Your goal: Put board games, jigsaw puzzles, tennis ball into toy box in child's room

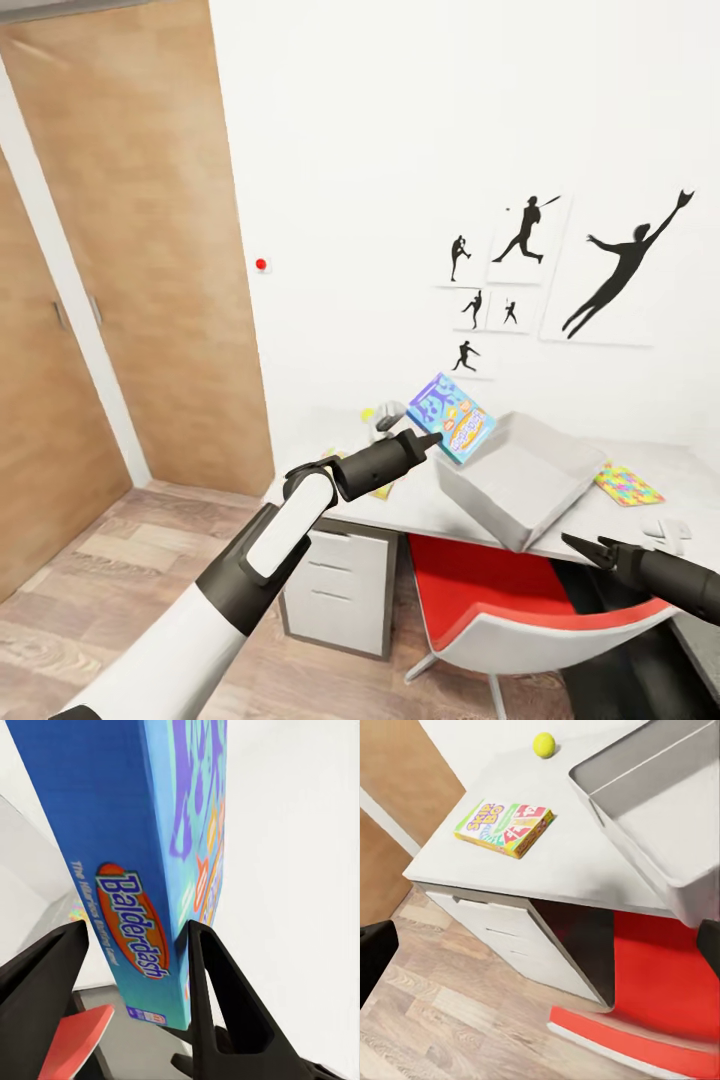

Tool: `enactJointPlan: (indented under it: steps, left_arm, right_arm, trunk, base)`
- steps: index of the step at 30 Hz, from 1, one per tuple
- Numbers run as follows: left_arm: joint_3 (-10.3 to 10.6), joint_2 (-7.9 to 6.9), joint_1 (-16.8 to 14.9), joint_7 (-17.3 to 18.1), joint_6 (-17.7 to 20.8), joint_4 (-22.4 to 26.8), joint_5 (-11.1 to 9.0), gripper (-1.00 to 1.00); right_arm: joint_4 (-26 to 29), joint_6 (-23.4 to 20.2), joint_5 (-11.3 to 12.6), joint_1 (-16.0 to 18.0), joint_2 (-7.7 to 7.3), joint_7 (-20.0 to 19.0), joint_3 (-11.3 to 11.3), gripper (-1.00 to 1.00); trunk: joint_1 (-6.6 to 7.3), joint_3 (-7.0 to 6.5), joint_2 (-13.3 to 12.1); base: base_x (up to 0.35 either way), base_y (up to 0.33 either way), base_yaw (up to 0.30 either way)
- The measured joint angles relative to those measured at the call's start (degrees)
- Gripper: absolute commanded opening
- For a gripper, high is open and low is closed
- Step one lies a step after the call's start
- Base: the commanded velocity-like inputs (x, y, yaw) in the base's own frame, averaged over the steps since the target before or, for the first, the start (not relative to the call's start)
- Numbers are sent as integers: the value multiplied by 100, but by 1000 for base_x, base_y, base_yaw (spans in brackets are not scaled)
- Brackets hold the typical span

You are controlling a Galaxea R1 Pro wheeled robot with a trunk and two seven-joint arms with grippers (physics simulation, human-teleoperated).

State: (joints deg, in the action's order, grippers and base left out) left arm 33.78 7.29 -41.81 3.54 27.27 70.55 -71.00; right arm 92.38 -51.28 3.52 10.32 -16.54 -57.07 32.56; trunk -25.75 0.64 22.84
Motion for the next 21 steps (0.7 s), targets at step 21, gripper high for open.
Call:
enactJointPlan:
  steps: [21]
  left_arm:
    - [-92, -76, 226, 253, 5, 303, 11, -100]
  right_arm:
    - [-2, 7, -1, 0, 33, -8, 230, 100]
  trunk:
    - [3, -2, 1]
  base:
    - [161, 66, -31]
